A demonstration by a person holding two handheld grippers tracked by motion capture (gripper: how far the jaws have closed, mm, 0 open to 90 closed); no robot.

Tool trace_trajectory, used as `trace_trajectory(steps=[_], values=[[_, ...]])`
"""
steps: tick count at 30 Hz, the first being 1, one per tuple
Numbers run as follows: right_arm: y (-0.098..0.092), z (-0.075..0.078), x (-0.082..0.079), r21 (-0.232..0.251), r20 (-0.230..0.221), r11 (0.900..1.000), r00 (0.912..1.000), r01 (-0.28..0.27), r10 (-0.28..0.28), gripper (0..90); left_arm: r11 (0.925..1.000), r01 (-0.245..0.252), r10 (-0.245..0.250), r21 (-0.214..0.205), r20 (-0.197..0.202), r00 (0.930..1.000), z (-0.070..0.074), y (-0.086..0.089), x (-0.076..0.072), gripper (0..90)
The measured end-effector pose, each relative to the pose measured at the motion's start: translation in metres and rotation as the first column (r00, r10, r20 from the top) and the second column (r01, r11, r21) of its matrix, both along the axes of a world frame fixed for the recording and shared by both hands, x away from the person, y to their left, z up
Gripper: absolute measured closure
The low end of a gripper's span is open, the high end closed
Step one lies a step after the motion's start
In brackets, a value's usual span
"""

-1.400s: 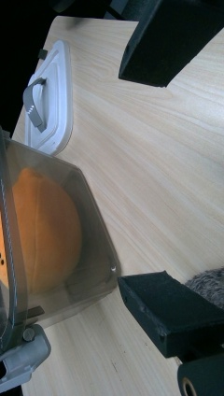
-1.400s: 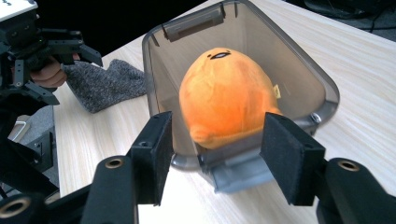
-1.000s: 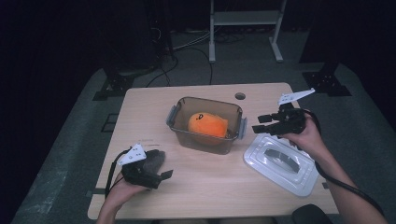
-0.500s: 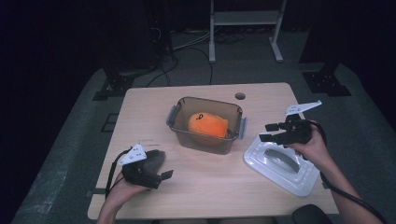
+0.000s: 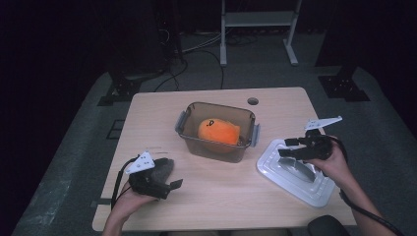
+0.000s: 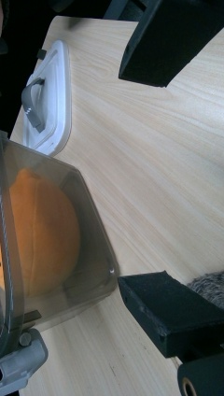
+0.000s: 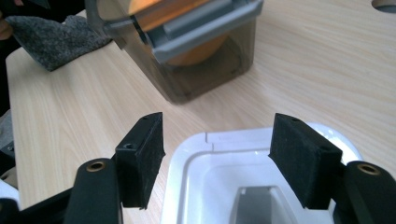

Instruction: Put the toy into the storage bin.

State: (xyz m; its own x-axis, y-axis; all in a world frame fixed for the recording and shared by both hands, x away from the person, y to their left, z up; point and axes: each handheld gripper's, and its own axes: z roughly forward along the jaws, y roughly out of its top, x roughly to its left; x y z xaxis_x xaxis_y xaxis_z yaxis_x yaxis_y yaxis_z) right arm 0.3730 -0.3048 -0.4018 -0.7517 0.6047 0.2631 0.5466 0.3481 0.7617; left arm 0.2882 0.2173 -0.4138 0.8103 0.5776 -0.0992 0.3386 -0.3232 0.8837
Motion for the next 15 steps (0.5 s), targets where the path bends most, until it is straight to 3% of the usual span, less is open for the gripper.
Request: trace_trajectory(steps=[15], values=[[-0.015,-0.025,-0.011,-0.04,-0.002,0.9988,0.9996,0.029,-0.029,34.4,1.0,0.0,0.0,-0.003,-0.004,1.0,-0.001,-0.001,0.0,2.6]])
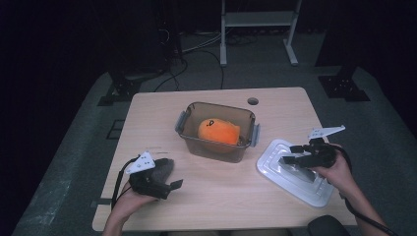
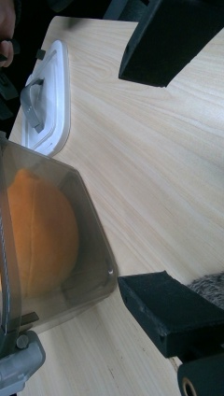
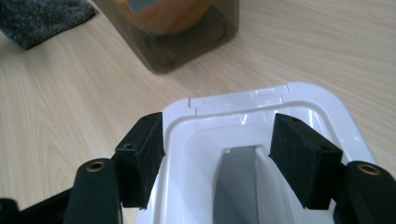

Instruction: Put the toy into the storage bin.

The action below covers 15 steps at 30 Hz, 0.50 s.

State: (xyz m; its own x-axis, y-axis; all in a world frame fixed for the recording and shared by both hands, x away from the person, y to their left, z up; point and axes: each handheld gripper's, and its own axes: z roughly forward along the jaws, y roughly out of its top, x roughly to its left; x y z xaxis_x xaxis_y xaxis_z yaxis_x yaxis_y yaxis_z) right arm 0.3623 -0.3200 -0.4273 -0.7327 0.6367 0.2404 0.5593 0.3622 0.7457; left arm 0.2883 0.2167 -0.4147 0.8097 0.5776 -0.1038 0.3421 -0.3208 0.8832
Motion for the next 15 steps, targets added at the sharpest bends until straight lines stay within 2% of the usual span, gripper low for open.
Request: trace_trajectory(steps=[15], values=[[-0.013,-0.022,-0.011,-0.023,-0.001,0.9992,0.9995,0.032,-0.032,39.7,1.0,0.0,0.0,0.002,-0.002,1.0,0.0,0.0,0.0,2.6]])
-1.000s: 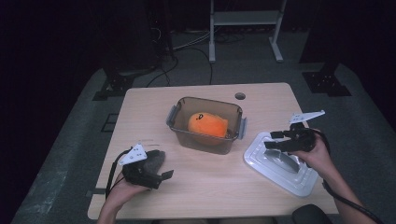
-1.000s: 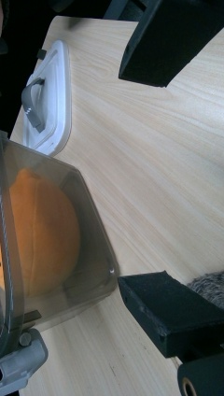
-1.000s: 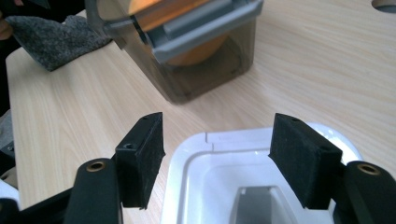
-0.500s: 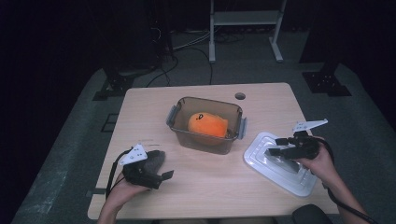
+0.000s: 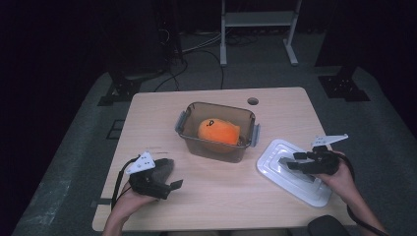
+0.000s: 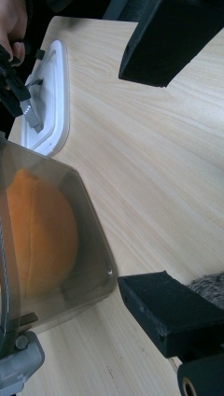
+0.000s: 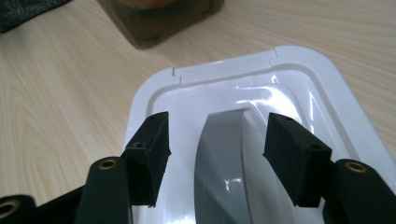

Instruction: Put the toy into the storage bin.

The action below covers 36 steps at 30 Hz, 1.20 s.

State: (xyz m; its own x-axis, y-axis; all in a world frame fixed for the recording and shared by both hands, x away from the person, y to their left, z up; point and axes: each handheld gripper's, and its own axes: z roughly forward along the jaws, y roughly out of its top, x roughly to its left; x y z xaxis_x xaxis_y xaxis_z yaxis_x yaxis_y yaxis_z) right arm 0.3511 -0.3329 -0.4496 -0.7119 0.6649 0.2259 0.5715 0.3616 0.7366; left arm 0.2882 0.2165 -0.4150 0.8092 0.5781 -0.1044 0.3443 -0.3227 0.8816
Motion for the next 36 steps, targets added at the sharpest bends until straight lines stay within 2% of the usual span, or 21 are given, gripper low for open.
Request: trace_trajectory(steps=[10,21,36], values=[[-0.005,-0.01,-0.007,-0.022,0.002,0.9997,1.0,0.004,-0.004,48.2,1.0,-0.001,0.001,0.002,-0.004,1.0,-0.001,0.0,0.0,2.6],[-0.002,-0.014,-0.009,-0.051,-0.01,0.9985,0.9998,-0.02,0.019,64.7,1.0,0.0,0.0,0.002,-0.006,1.0,0.0,0.0,0.0,2.6],[-0.002,-0.01,-0.005,-0.043,-0.021,0.9988,0.9995,-0.024,0.023,67.0,1.0,0.0,0.0,0.002,-0.007,1.0,0.0,0.001,0.0,2.6]])
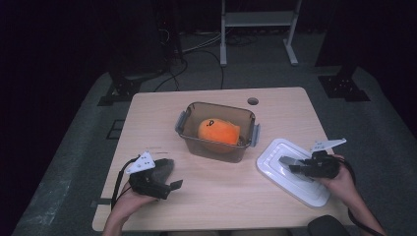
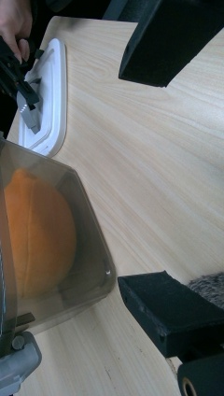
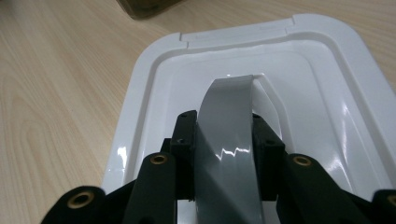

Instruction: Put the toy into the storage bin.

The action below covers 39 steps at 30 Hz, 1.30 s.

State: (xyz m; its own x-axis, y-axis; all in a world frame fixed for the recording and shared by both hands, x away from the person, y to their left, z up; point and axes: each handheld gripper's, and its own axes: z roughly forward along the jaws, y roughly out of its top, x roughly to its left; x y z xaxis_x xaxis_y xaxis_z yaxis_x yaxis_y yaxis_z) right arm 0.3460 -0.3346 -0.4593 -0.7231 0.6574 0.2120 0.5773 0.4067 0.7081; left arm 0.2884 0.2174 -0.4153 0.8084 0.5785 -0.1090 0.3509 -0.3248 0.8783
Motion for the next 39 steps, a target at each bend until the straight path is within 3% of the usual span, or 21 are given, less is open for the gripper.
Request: trace_trajectory(steps=[23,39], values=[[0.005,0.04,0.002,0.024,0.046,0.9995,0.9987,-0.023,0.022,67.3,1.0,0.0,0.0,-0.002,0.001,1.0,0.0,0.001,0.001,2.5],[0.003,0.077,-0.003,0.031,0.087,0.9988,0.9955,-0.039,0.036,67.3,1.0,0.0,0.0,-0.007,-0.002,1.0,-0.001,0.002,0.001,2.6]])
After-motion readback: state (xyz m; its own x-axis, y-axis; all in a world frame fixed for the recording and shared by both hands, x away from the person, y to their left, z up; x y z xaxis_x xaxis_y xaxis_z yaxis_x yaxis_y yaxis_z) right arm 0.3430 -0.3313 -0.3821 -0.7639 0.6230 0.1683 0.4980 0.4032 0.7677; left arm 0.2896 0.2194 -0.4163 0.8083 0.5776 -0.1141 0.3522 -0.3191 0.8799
